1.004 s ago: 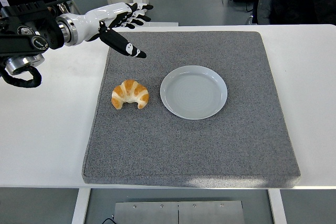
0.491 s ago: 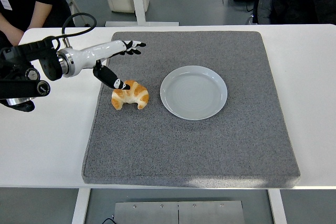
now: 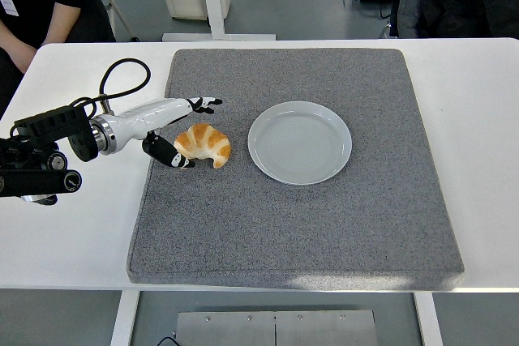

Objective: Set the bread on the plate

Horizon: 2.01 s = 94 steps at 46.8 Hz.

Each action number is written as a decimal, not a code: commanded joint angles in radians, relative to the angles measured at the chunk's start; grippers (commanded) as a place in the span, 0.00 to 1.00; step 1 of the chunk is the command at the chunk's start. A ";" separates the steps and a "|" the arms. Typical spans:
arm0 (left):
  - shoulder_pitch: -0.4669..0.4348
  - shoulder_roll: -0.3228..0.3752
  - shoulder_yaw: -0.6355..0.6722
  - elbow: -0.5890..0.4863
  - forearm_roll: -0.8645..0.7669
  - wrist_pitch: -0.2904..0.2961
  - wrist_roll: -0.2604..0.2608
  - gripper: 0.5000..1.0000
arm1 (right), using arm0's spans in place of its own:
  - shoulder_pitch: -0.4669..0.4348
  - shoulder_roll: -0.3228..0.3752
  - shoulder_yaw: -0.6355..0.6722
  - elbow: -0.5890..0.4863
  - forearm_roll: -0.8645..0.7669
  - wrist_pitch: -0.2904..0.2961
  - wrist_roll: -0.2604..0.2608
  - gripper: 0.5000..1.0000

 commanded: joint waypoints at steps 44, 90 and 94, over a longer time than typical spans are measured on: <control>0.173 -0.121 -0.094 0.204 0.000 0.004 -0.072 0.42 | 0.000 0.000 0.000 -0.002 0.000 0.000 0.000 1.00; 0.061 -0.105 -0.096 0.247 0.000 0.007 -0.075 0.00 | 0.000 0.000 0.001 -0.002 0.000 0.000 0.000 1.00; 0.026 -0.102 -0.093 0.247 0.000 -0.001 -0.075 0.00 | 0.000 0.000 0.001 -0.002 0.000 0.000 0.000 1.00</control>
